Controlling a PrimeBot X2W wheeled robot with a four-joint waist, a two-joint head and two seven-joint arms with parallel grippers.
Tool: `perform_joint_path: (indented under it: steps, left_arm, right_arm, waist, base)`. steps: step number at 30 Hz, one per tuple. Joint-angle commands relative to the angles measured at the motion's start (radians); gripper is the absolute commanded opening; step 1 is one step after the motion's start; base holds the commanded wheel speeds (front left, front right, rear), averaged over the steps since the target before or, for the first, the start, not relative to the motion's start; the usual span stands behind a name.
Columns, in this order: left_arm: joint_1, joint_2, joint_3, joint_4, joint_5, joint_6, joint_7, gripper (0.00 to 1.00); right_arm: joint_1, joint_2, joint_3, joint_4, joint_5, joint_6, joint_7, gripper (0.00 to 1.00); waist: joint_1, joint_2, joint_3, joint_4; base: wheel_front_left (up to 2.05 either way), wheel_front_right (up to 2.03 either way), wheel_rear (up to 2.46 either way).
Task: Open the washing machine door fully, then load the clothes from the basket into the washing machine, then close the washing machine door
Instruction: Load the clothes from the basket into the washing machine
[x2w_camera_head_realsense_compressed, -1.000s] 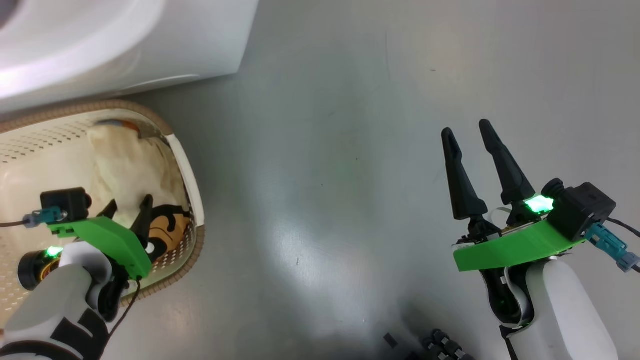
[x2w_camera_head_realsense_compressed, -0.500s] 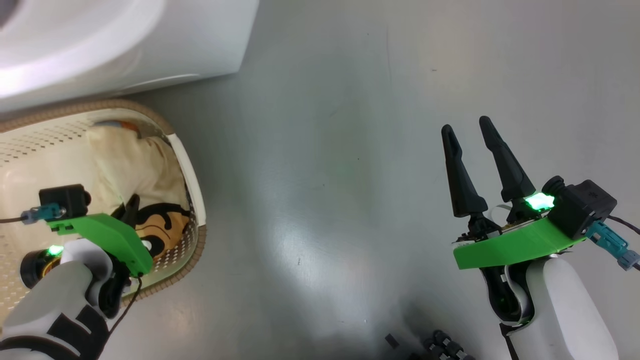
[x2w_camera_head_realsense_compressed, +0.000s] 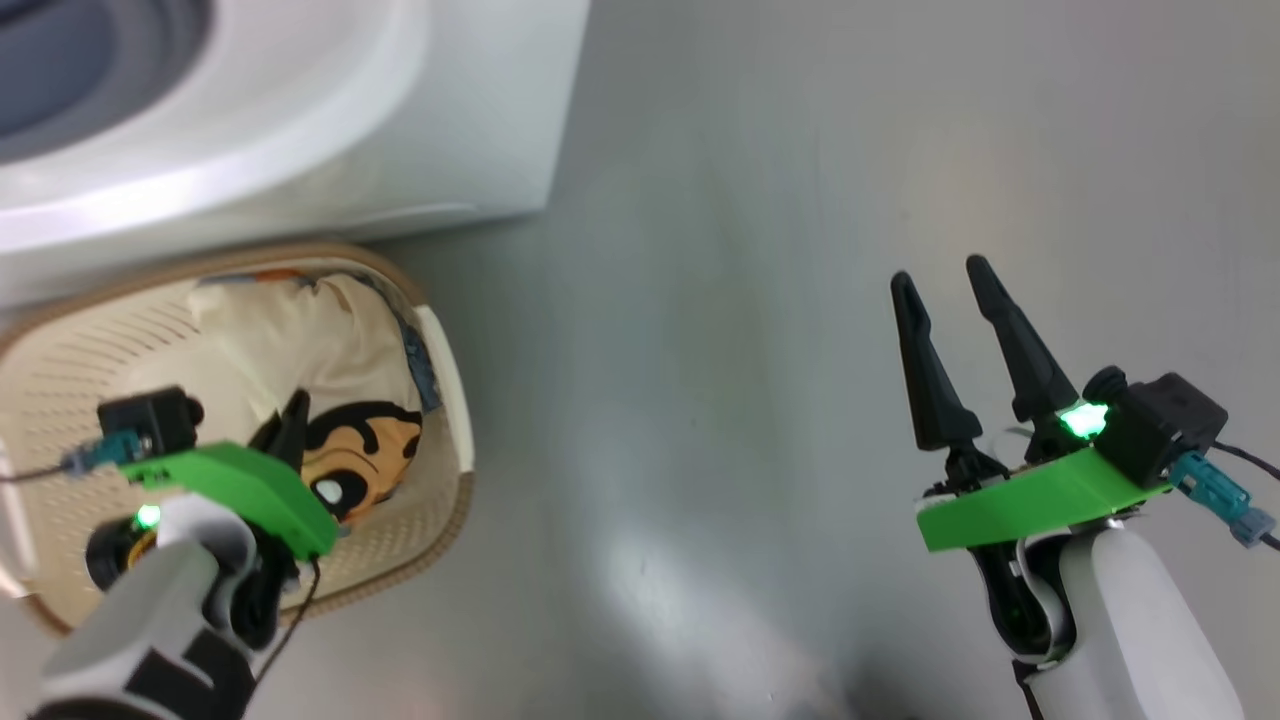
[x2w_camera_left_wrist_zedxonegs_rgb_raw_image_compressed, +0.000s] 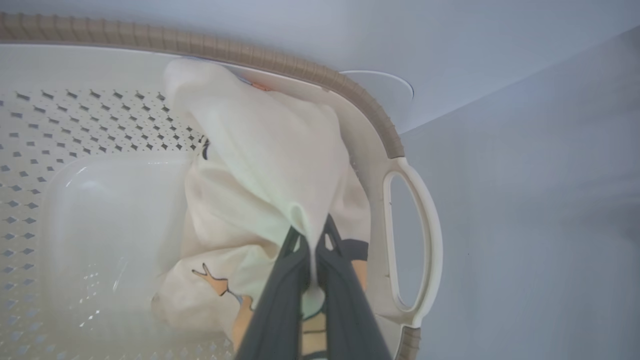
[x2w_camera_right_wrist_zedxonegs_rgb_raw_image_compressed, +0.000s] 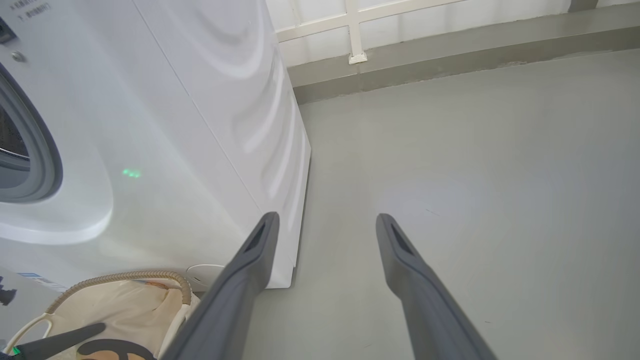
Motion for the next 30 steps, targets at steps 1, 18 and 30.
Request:
perform_joint_path:
  steps: [1, 18, 30]
  left_arm:
    - [0.046, 0.023, 0.052, -0.020, 0.031, -0.001, -0.013, 0.00]
    - [0.357, -0.043, 0.457, -0.271, 0.403, -0.001, -0.014, 0.00]
    - [0.544, -0.068, 0.655, -0.510, 0.589, -0.001, -0.014, 0.00]
  right_arm:
    - [0.046, -0.009, 0.016, -0.015, -0.010, 0.002, -0.005, 1.00]
    - [0.197, -0.072, 0.009, 0.026, 0.014, 0.002, -0.005, 1.00]
    - [0.291, -0.102, -0.017, 0.030, 0.025, 0.002, -0.005, 1.00]
  waist:
    - [0.0000, -0.0001, -0.089, 0.057]
    - [0.0000, -0.0001, -0.361, 0.159]
    - [0.0000, -0.0001, -0.471, 0.190]
  base:
    - [0.00, 0.00, 0.00]
    - [0.00, 0.00, 0.00]
    - [0.00, 0.00, 0.00]
